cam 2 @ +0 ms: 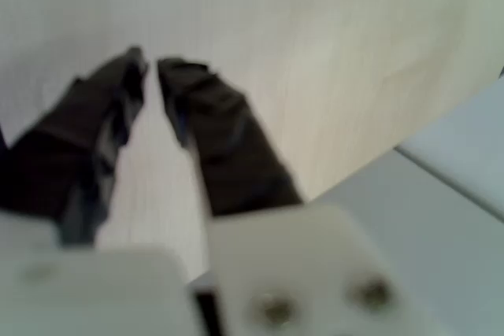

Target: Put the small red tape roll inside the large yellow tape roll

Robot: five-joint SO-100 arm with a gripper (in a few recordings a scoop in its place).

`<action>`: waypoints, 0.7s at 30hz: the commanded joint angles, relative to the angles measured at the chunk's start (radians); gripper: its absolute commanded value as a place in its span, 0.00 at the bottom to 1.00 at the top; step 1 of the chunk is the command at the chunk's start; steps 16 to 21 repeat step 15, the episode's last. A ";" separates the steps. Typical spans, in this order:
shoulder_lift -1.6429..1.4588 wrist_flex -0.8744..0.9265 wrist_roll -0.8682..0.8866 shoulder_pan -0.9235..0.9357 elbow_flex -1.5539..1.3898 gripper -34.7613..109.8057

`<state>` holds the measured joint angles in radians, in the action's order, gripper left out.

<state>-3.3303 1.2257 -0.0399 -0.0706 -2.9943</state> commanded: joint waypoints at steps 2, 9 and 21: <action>-0.006 0.067 -0.003 0.002 -0.014 0.24; -0.006 0.060 -0.003 -0.015 -0.032 0.24; -0.006 0.060 -0.003 -0.015 -0.032 0.24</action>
